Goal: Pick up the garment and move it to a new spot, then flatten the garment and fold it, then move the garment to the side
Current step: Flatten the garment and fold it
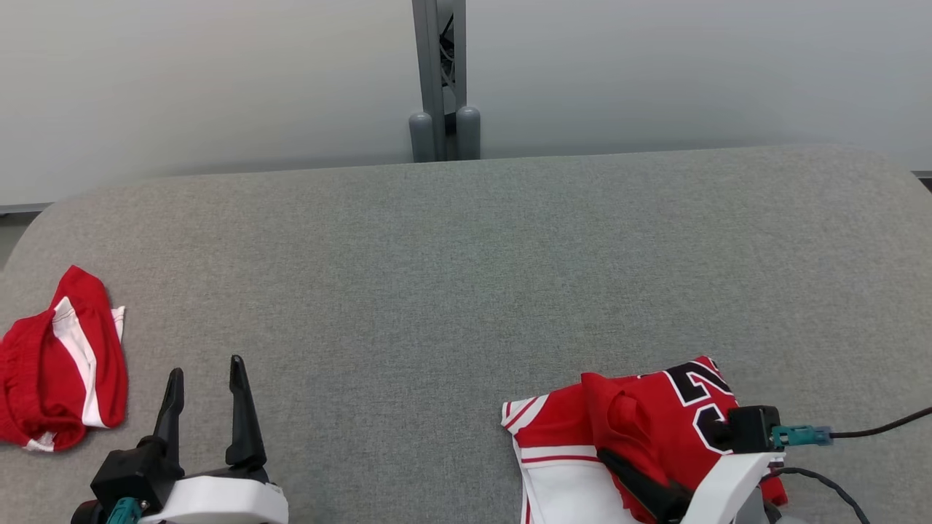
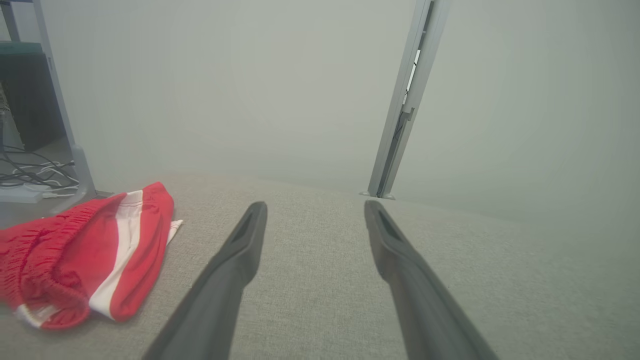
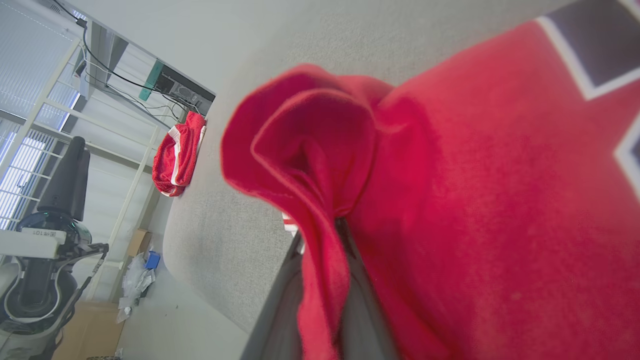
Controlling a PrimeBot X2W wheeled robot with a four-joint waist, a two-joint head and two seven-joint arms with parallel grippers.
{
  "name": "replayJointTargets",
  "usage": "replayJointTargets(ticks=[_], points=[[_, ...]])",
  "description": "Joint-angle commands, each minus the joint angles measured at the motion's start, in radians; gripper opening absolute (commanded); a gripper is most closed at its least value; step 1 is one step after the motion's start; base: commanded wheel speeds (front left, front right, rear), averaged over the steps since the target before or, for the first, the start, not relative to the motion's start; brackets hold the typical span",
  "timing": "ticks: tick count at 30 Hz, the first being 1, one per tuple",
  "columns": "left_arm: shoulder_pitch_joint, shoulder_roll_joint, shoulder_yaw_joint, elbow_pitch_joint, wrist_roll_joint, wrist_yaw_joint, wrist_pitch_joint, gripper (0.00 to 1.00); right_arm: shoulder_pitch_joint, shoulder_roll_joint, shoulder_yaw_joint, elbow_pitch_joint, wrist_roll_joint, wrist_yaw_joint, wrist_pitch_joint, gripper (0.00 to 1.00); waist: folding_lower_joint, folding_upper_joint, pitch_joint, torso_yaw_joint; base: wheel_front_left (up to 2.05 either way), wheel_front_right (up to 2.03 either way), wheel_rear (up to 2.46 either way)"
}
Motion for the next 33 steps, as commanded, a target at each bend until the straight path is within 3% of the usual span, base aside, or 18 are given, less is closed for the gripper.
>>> replayJointTargets(ticks=[1, 7, 8, 9, 13, 33], points=[[-0.017, 0.004, 0.000, 0.001, 0.000, -0.002, -0.003, 1.00, -0.009, 0.000, 0.002, 0.004, -0.006, 0.000, -0.005, 0.00, 0.0000, 0.0000, 0.002, 0.005, 0.00, 0.00, 0.00], [-0.018, 0.004, -0.003, 0.002, 0.001, -0.005, -0.003, 1.00, -0.031, 0.038, 0.039, 0.065, 0.003, 0.000, -0.018, 0.00, 0.0000, 0.0000, 0.012, 0.032, 0.00, 0.00, 0.00], [-0.018, 0.004, -0.005, 0.002, 0.000, -0.006, -0.003, 1.00, -0.036, 0.041, 0.043, 0.083, -0.002, 0.000, -0.025, 0.37, 0.0000, 0.0000, 0.014, 0.037, 0.00, 0.00, 0.00], [-0.018, 0.004, -0.008, 0.003, 0.001, -0.007, -0.003, 1.00, -0.039, 0.046, 0.052, 0.099, -0.004, 0.000, -0.021, 1.00, 0.0000, 0.0000, 0.016, 0.042, 0.00, 0.00, 0.00], [-0.015, 0.004, -0.007, 0.006, -0.001, -0.004, -0.003, 1.00, -0.052, 0.060, 0.070, 0.129, 0.005, 0.000, -0.022, 1.00, 0.0000, 0.0000, 0.019, 0.053, 0.00, 0.00, 0.00], [-0.032, 0.004, -0.019, 0.007, -0.009, 0.003, -0.003, 1.00, -0.090, 0.104, 0.200, 0.044, 0.041, 0.000, 0.046, 1.00, 0.0000, 0.0000, 0.052, 0.070, 0.00, 0.00, 0.00]])
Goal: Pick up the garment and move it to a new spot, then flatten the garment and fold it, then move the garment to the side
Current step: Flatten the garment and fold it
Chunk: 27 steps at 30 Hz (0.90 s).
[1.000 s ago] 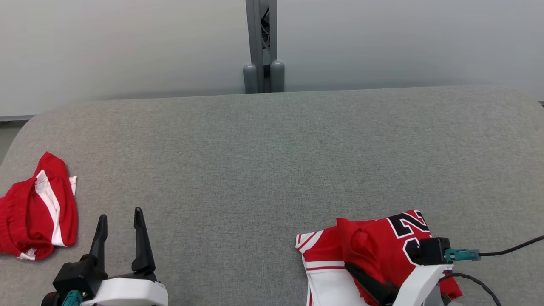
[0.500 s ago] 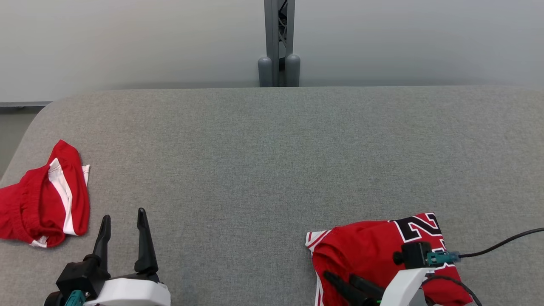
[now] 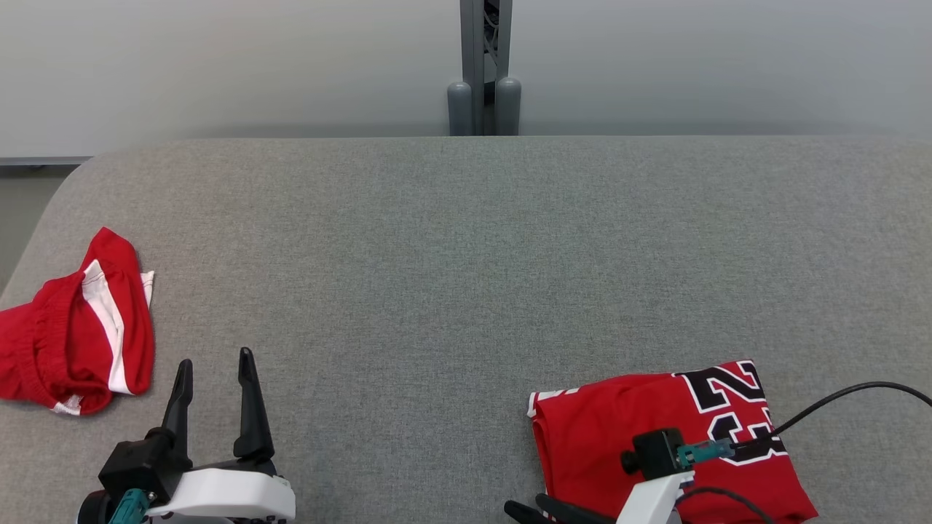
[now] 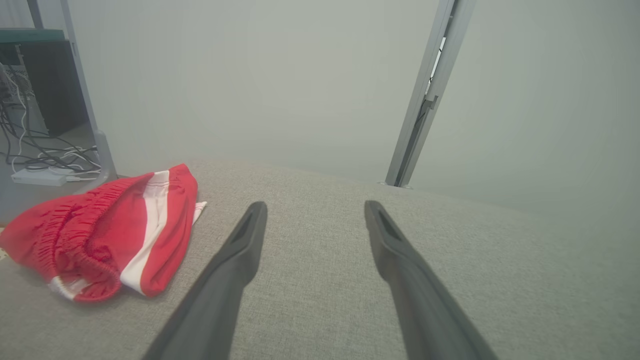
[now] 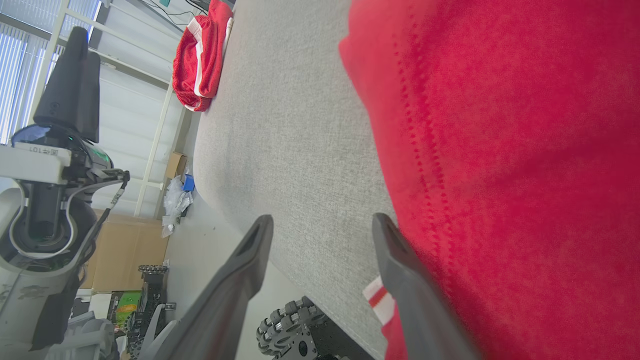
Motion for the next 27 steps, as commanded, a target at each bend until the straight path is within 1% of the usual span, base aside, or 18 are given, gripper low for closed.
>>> replayJointTargets(ticks=[1, 4, 9, 10, 11, 14, 16, 19, 21, 23, 26, 27], points=[[-0.015, 0.004, 0.003, 0.002, -0.002, 0.003, -0.003, 1.00, -0.015, 0.002, 0.004, -0.003, 0.001, 0.000, 0.000, 1.00, 0.0000, -0.0001, -0.001, 0.001, 0.00, 0.00, 0.00], [-0.014, 0.005, 0.007, 0.003, -0.002, 0.005, -0.003, 1.00, -0.030, -0.013, -0.009, -0.018, 0.010, 0.000, -0.025, 1.00, 0.0000, -0.0001, -0.008, -0.003, 0.00, 0.00, 0.00], [0.000, 0.005, 0.013, 0.001, 0.002, 0.002, -0.003, 1.00, -0.056, -0.072, -0.052, -0.047, 0.015, 0.000, -0.082, 1.00, 0.0000, -0.0001, -0.033, -0.024, 0.00, 0.00, 0.00], [0.000, 0.005, 0.013, 0.001, 0.002, 0.002, -0.003, 1.00, -0.056, -0.072, -0.052, -0.047, 0.015, 0.000, -0.082, 1.00, 0.0000, -0.0001, -0.033, -0.024, 0.00, 0.00, 0.00], [0.003, 0.005, 0.016, -0.002, 0.005, 0.001, -0.003, 1.00, -0.066, -0.107, -0.073, -0.052, 0.001, 0.000, -0.117, 1.00, 0.0000, -0.0001, -0.045, -0.035, 0.00, 0.00, 0.00], [0.006, 0.004, 0.018, -0.010, 0.008, -0.004, -0.003, 1.00, -0.082, -0.163, -0.107, -0.037, -0.042, 0.000, -0.193, 1.00, 0.0000, -0.0001, -0.062, -0.051, 0.00, 0.00, 0.00], [0.005, 0.005, 0.018, -0.018, 0.010, -0.006, -0.003, 1.00, -0.094, -0.197, -0.134, -0.005, -0.094, 0.000, -0.237, 1.00, 0.0000, -0.0001, -0.071, -0.062, 0.00, 0.00, 0.00], [-0.004, 0.005, 0.017, -0.033, 0.013, -0.006, -0.003, 1.00, -0.114, -0.226, -0.205, 0.068, -0.228, 0.000, -0.266, 1.00, 0.0000, -0.0001, -0.077, -0.077, 0.00, 0.00, 0.00], [-0.012, 0.005, 0.018, -0.046, 0.014, -0.002, -0.003, 1.00, -0.126, -0.221, -0.346, 0.089, -0.377, 0.000, -0.268, 1.00, 0.0000, -0.0001, -0.077, -0.089, 0.00, 0.00, 0.00], [-0.017, 0.005, 0.017, -0.059, 0.016, -0.001, -0.003, 1.00, -0.076, -0.197, -0.490, 0.081, -0.554, 0.000, -0.266, 1.00, 0.0000, -0.0001, -0.076, -0.097, 0.00, 0.00, 0.00], [-0.024, 0.005, 0.009, -0.078, 0.022, 0.000, -0.003, 1.00, 0.009, -0.135, -0.714, 0.012, -0.806, 0.000, -0.266, 1.00, 0.0000, -0.0001, -0.072, -0.105, 0.00, 0.00, 0.00], [-0.024, 0.005, 0.006, -0.083, 0.028, -0.001, -0.003, 1.00, 0.043, -0.109, -0.774, -0.022, -0.876, 0.000, -0.266, 1.00, 0.0000, -0.0001, -0.072, -0.107, 0.00, 0.00, 0.00]])
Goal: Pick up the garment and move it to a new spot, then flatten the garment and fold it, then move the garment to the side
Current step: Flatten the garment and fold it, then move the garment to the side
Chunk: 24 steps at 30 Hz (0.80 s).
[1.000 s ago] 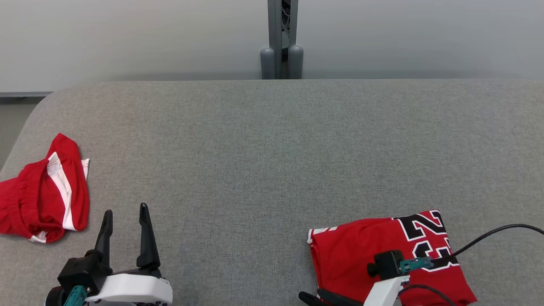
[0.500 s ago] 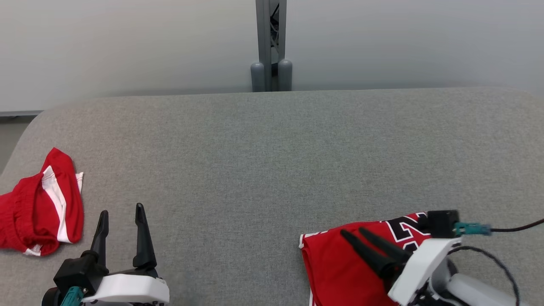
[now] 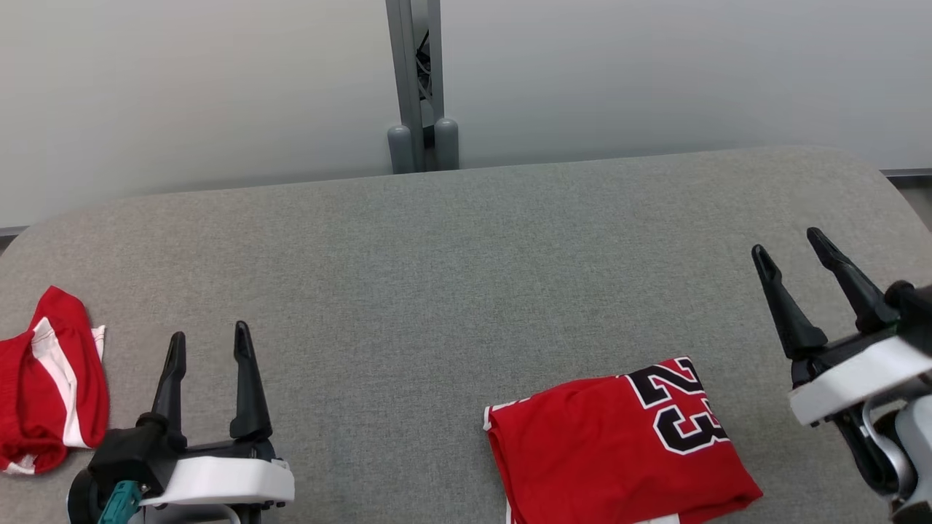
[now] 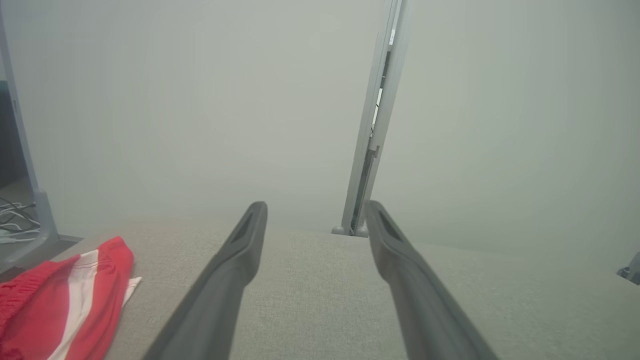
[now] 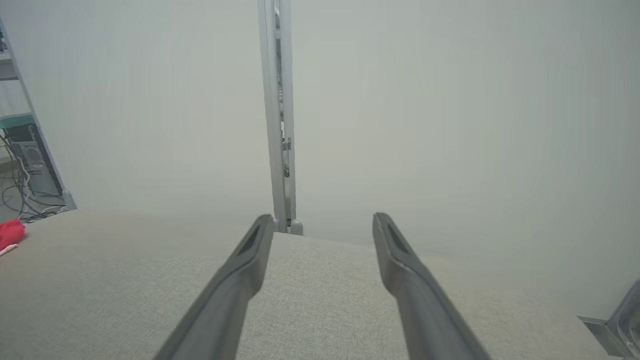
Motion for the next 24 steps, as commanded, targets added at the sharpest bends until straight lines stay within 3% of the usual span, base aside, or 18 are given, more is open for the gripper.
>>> replayJointTargets(ticks=[1, 6, 12, 17, 24], points=[[-0.014, 0.005, -0.003, -0.007, 0.013, -0.001, -0.003, 1.00, 0.041, 0.030, -0.058, -0.035, -0.055, 0.000, 0.000, 1.00, 0.0000, 0.0000, 0.001, -0.002, 0.00, 0.00, 0.00], [-0.003, 0.004, -0.030, -0.020, 0.051, 0.003, -0.003, 1.00, 0.192, 0.153, -0.246, -0.172, -0.254, 0.000, -0.001, 1.00, 0.0000, 0.0000, 0.010, -0.003, 0.00, 0.00, 0.00], [0.025, 0.004, -0.057, -0.013, 0.081, 0.013, -0.003, 1.00, 0.298, 0.264, -0.365, -0.237, -0.326, 0.000, -0.001, 1.00, 0.0000, 0.0000, 0.014, 0.000, 0.00, 0.00, 0.00], [0.046, 0.004, -0.066, -0.007, 0.084, 0.023, -0.003, 1.00, 0.336, 0.293, -0.362, -0.221, -0.338, 0.000, -0.001, 1.00, 0.0000, 0.0000, 0.012, 0.001, 0.00, 0.00, 0.00], [0.041, 0.005, -0.067, 0.003, 0.072, 0.025, -0.003, 1.00, 0.332, 0.284, -0.350, -0.189, -0.325, 0.000, -0.001, 1.00, 0.0000, 0.0000, 0.010, 0.004, 0.00, 0.00, 0.00]])
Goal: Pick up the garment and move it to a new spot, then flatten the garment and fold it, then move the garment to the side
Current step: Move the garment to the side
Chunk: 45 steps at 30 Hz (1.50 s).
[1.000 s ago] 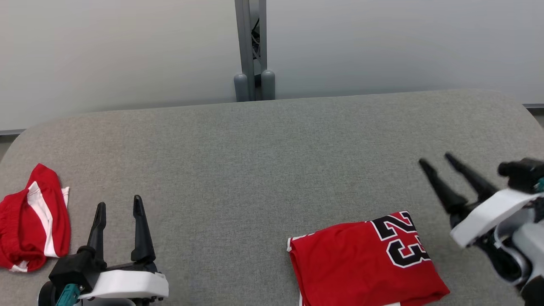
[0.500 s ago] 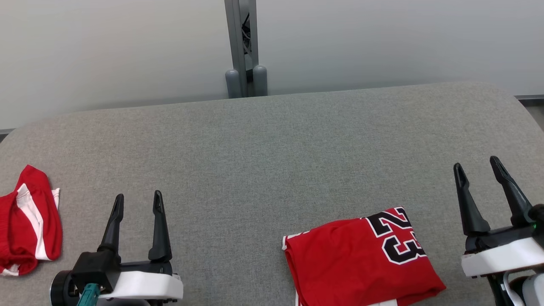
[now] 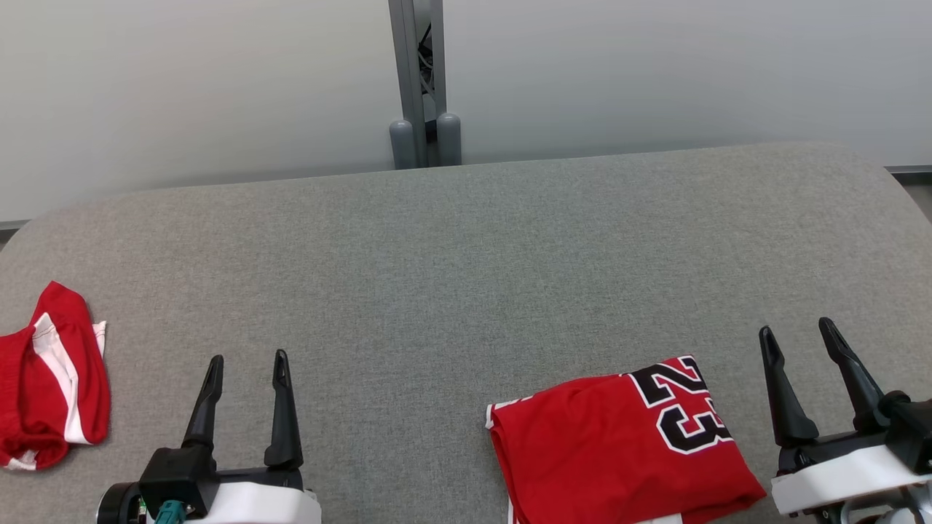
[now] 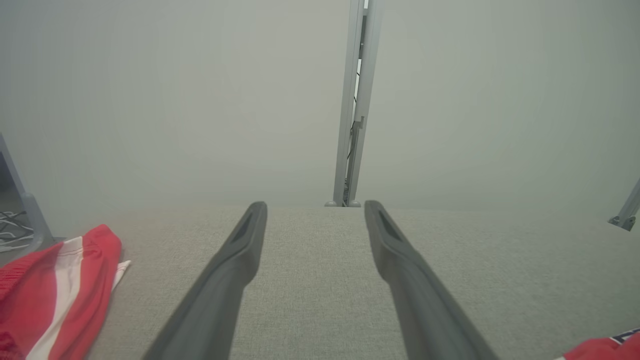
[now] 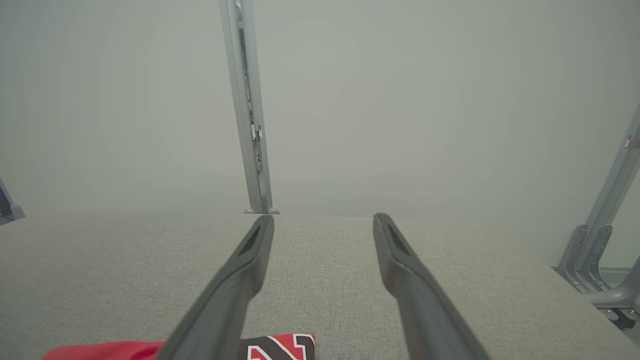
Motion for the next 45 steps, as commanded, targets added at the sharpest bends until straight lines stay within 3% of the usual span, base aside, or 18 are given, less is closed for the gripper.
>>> replayJointTargets(ticks=[1, 9, 20, 27, 34, 35, 36, 38, 45], points=[[-0.008, 0.004, 0.004, 0.001, -0.006, 0.004, -0.003, 1.00, -0.002, -0.011, 0.005, 0.009, 0.013, 0.000, -0.001, 1.00, 0.0000, 0.0000, 0.000, 0.002, 0.00, 0.00, 0.00], [-0.011, 0.004, 0.001, 0.006, -0.011, -0.005, -0.003, 1.00, -0.015, -0.045, 0.071, 0.114, 0.105, 0.000, -0.001, 1.00, 0.0000, 0.0000, 0.015, 0.009, 0.00, 0.00, 0.00], [-0.057, 0.004, -0.004, 0.024, 0.002, -0.029, -0.003, 1.00, -0.186, -0.210, 0.426, 0.421, 0.512, 0.000, 0.046, 1.00, 0.0000, 0.0000, 0.102, 0.035, 0.00, 0.00, 0.00], [-0.087, 0.004, -0.008, 0.026, 0.006, -0.038, -0.003, 1.00, -0.266, -0.277, 0.611, 0.462, 0.713, 0.000, 0.148, 1.00, 0.0000, 0.0000, 0.145, 0.059, 0.00, 0.00, 0.00], [-0.100, 0.004, -0.008, 0.027, 0.010, -0.038, -0.003, 1.00, -0.315, -0.315, 0.746, 0.444, 0.847, 0.000, 0.173, 1.00, 0.0000, 0.0000, 0.163, 0.071, 0.00, 0.00, 0.00], [-0.100, 0.004, -0.007, 0.027, 0.010, -0.037, -0.003, 1.00, -0.321, -0.317, 0.765, 0.440, 0.863, 0.000, 0.177, 0.79, 0.0000, 0.0000, 0.164, 0.071, 0.00, 0.00, 0.00], [-0.100, 0.004, -0.007, 0.027, 0.011, -0.037, -0.003, 1.00, -0.324, -0.321, 0.783, 0.436, 0.877, 0.001, 0.180, 0.45, 0.0000, 0.0000, 0.164, 0.071, 0.00, 0.00, 0.00], [-0.099, 0.004, -0.007, 0.028, 0.012, -0.034, -0.003, 1.00, -0.335, -0.330, 0.815, 0.430, 0.898, 0.001, 0.177, 0.00, 0.0000, 0.0000, 0.164, 0.070, 0.00, 0.00, 0.00], [-0.107, 0.004, -0.011, 0.026, 0.011, -0.027, -0.003, 1.00, -0.390, -0.377, 0.903, 0.426, 0.932, 0.000, 0.114, 0.00, 0.0000, 0.0000, 0.169, 0.063, 0.00, 0.00, 0.00]])
